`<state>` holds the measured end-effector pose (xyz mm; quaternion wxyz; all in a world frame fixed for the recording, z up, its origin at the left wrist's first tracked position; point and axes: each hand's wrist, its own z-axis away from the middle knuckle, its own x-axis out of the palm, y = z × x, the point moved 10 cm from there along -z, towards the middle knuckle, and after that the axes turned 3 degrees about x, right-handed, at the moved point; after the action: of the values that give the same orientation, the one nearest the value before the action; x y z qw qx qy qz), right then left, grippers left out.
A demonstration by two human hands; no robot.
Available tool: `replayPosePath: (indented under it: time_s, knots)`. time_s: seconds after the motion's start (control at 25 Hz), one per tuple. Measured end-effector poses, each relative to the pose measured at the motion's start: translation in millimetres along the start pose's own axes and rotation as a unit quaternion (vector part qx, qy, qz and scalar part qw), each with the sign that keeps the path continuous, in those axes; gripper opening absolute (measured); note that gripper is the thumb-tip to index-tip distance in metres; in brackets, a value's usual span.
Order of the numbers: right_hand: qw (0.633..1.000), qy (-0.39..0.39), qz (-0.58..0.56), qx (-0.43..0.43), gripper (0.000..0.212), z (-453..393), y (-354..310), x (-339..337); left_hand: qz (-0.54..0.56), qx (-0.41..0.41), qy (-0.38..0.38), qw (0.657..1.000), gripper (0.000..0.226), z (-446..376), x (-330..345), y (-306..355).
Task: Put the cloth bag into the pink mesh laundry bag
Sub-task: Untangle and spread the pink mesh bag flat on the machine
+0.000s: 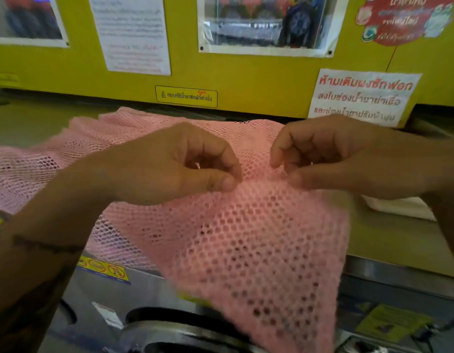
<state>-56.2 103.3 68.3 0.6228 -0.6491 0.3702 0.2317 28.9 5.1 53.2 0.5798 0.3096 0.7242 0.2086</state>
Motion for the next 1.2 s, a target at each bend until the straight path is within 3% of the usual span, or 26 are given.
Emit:
replayPosePath:
  time_s: [0.12, 0.2, 0.32, 0.4, 0.44, 0.56, 0.64, 0.76, 0.92, 1.0, 1.08, 1.2]
  knots:
    - [0.982, -0.021, 0.177, 0.064, 0.025, -6, 24, 14, -0.066, -0.032, 0.012, 0.997, 0.017, 2, 1, -18]
    - [0.965, -0.057, 0.236, 0.098, 0.02, -5, 36, 23, -0.092, -0.046, 0.043, 0.994, 0.008, 6, -5, -25]
    - [0.971, -0.018, 0.225, 0.079, 0.014, -13, 25, 13, -0.081, -0.054, 0.101, 0.99, 0.01, 14, -29, -37]
    - [0.973, 0.033, 0.217, 0.072, 0.021, -24, 11, 4, -0.071, -0.064, 0.167, 0.981, 0.009, 25, -57, -51]
    - [0.968, 0.021, 0.234, 0.083, 0.023, -29, 9, 7, -0.081, -0.079, 0.18, 0.977, 0.009, 30, -67, -59]
    - [0.918, -0.119, 0.336, 0.176, 0.021, -38, 17, 23, -0.122, -0.118, 0.094, 0.981, 0.011, 40, -58, -82]
    - [0.921, -0.075, 0.34, 0.172, 0.014, -59, -4, 5, -0.094, -0.104, 0.082, 0.987, 0.013, 48, -60, -86]
    - [0.93, 0.032, 0.351, 0.103, 0.017, -107, -41, -22, -0.038, -0.08, 0.181, 0.98, 0.012, 64, -107, -96]
    - [0.937, 0.014, 0.344, 0.056, 0.03, -200, -60, 1, -0.027, -0.102, 0.303, 0.947, 0.018, 94, -188, -130]
    - [0.937, 0.02, 0.346, 0.04, 0.032, -256, -64, 14, -0.128, -0.169, 0.347, 0.914, 0.013, 111, -232, -159]
    - [0.935, 0.04, 0.351, 0.035, 0.035, -310, -65, 25, -0.258, -0.27, 0.315, 0.873, 0.015, 120, -262, -197]
    - [0.939, 0.027, 0.336, 0.07, 0.032, -377, -48, 57, -0.324, -0.406, 0.162, 0.839, 0.049, 123, -257, -260]
